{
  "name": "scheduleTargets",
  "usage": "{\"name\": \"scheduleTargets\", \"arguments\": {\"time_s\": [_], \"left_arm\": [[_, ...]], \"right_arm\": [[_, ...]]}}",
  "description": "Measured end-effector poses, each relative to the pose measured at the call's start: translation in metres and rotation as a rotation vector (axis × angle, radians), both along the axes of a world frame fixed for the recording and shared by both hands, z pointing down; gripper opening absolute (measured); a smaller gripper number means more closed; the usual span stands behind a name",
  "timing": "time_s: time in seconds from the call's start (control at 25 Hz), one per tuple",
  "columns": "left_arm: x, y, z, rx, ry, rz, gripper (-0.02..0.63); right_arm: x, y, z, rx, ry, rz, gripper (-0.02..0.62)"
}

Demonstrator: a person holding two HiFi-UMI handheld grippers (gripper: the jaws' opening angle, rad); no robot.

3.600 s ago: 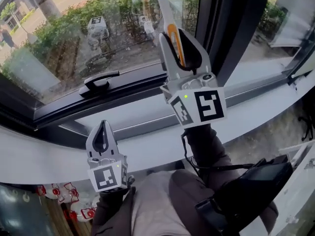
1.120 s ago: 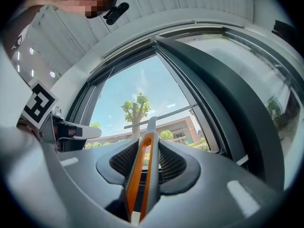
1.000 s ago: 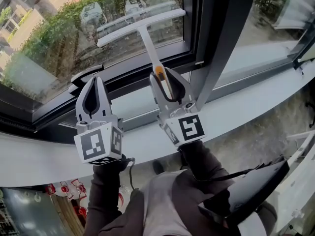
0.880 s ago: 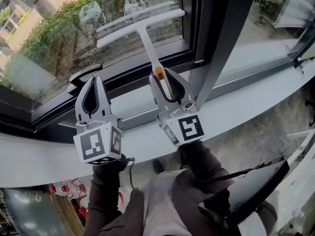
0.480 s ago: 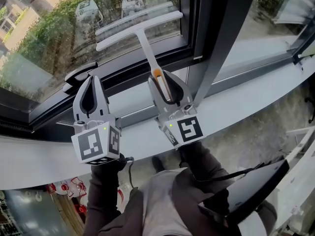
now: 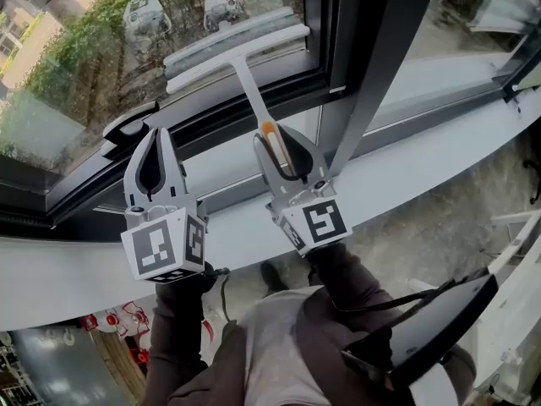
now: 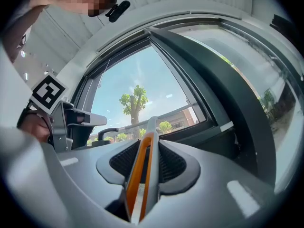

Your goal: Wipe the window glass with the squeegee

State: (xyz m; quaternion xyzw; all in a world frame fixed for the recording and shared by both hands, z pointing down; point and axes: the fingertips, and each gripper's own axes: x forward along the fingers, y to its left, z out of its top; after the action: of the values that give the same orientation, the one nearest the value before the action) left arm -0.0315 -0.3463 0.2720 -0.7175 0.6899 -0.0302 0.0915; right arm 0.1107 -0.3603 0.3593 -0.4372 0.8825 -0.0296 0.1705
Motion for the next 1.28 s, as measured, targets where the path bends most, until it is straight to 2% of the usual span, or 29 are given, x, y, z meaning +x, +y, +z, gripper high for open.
{"name": "scheduleTargets", "arguments": {"time_s": [0.8, 1.0, 1.2, 1.28], "left_arm": [[0.010, 0.002, 0.021, -0.048, 0.015, 0.025, 0.002], [0.010, 0.005, 0.027, -0.061, 0.029, 0.025, 0.002], [0.011, 0.010, 0.034, -0.059, -0.017, 0.053, 0.002], [0.006, 0.013, 0.035, -0.051, -0.002, 0.057, 0.002]], "right_arm": [[0.003, 0.004, 0.041, -0.102, 0.005, -0.016, 0.127], [0.003, 0.008, 0.041, -0.103, 0.002, -0.034, 0.127], [0.008, 0.014, 0.041, -0.120, 0.011, -0.016, 0.127], [0.007, 0.018, 0.039, -0.129, 0.003, -0.009, 0.127]]}}
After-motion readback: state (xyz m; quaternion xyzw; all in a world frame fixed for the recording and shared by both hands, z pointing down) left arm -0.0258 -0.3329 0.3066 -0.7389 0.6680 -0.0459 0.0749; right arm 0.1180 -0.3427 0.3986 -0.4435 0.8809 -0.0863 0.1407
